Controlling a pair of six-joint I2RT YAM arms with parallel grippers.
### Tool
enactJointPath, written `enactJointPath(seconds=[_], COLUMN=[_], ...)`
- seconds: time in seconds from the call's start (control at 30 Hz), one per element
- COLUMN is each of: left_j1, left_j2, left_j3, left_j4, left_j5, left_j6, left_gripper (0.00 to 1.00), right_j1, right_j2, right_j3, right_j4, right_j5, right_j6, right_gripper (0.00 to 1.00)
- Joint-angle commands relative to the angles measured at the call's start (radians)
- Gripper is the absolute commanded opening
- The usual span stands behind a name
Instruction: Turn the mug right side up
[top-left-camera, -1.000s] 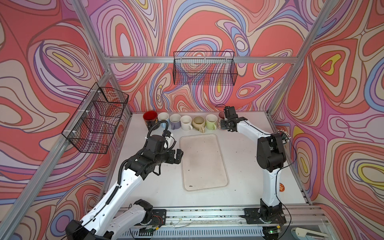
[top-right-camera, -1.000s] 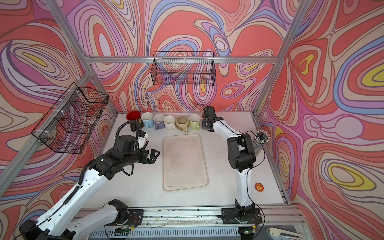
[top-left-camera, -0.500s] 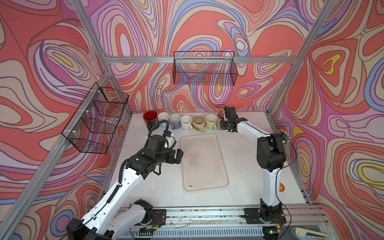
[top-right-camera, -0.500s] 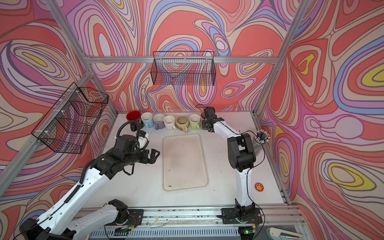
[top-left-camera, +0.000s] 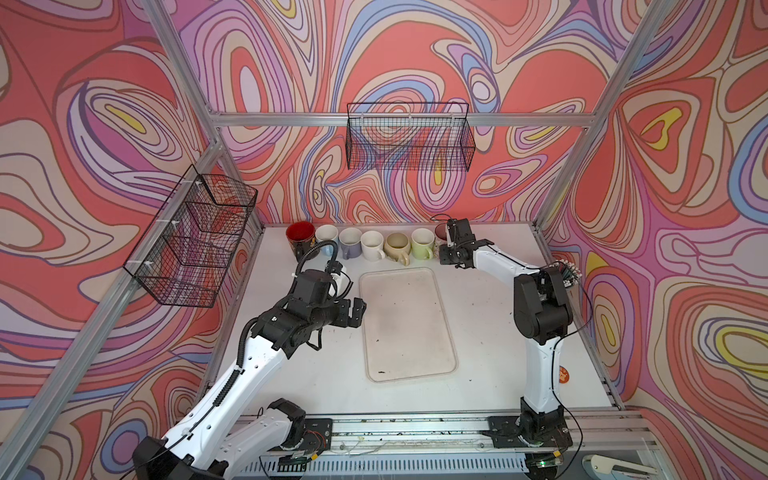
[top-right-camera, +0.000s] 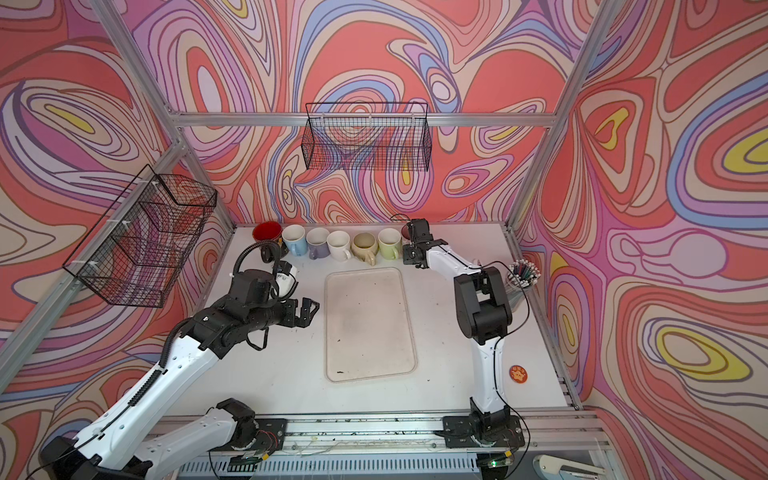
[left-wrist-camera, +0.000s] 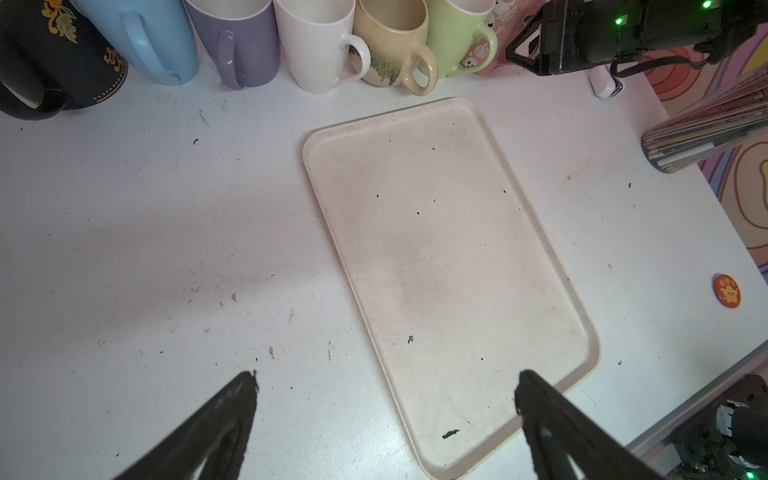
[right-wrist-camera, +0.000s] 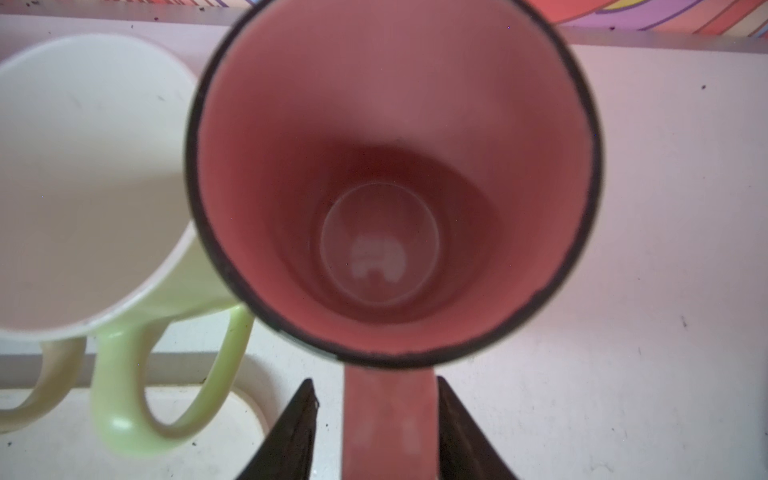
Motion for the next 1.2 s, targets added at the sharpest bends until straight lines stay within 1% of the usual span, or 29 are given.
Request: enactJointPath(seconds=[0.0,0.2,0.33,0.5,0.57,0.63,0.73,0.83,0.9,0.97,1.03,1.13,1.17], left_j1=[-0.003,-0.002,-0.002,-0.001,0.004,0.012,0.036,0.087,0.117,0.136,0.173,0.23,0.242], left_j2=[-0.002,-0.03,-0.06,-0.073,-0.072,-0.083,-0.131,-0.169,-0.155,-0.107,-0.038,0.074,0.106], left_j3=[-0.004,-0.012,-0.025,-0.044,-0.058,-0.083,-0.173,-0.243,-0.258,-0.25,-0.234,-0.198,-0.194], left_j4=[-0.031,-0.024,-0.009,0.029,0.054,0.099,0.231,0.326,0.351,0.358,0.366,0.367,0.415], left_j5=[-0.042,-0.118,-0.242,-0.343,-0.373,-0.394,-0.43,-0.417,-0.397,-0.394,-0.39,-0.379,-0.382], left_j6=[0.021,0.028,0.042,0.057,0.06,0.062,0.064,0.057,0.064,0.067,0.054,0.02,0.021], left_gripper=[1.0,1.0,1.0,1.0,1.0,1.0,1.0,1.0,1.0,1.0,1.0,1.0,1.0], right_j1=[0.0,-0.001,0.0,0.0,0.001,0.0,0.001,-0.001,0.001,0.001,0.001,0.0,0.001], right_j2=[-0.087,-0.212,-0.359,-0.543,-0.6,-0.633,-0.677,-0.715,-0.729,-0.743,-0.749,-0.725,-0.709], right_j3=[-0.025,-0.112,-0.238,-0.428,-0.498,-0.551,-0.631,-0.723,-0.806,-0.887,-0.985,-1.108,-1.135], right_j4=[0.015,0.058,0.137,0.243,0.269,0.28,0.3,0.362,0.455,0.573,0.756,1.037,1.103], right_j5=[0.005,0.001,-0.011,0.009,0.041,0.088,0.199,0.316,0.388,0.46,0.506,0.533,0.545], right_j6=[0.005,0.007,0.028,0.043,0.04,0.044,0.06,0.056,0.02,0.001,-0.048,-0.136,-0.158], right_gripper=[0.5,0.55,0.61,0.74,0.8,0.84,0.89,0.96,0.98,0.98,0.98,0.98,0.98])
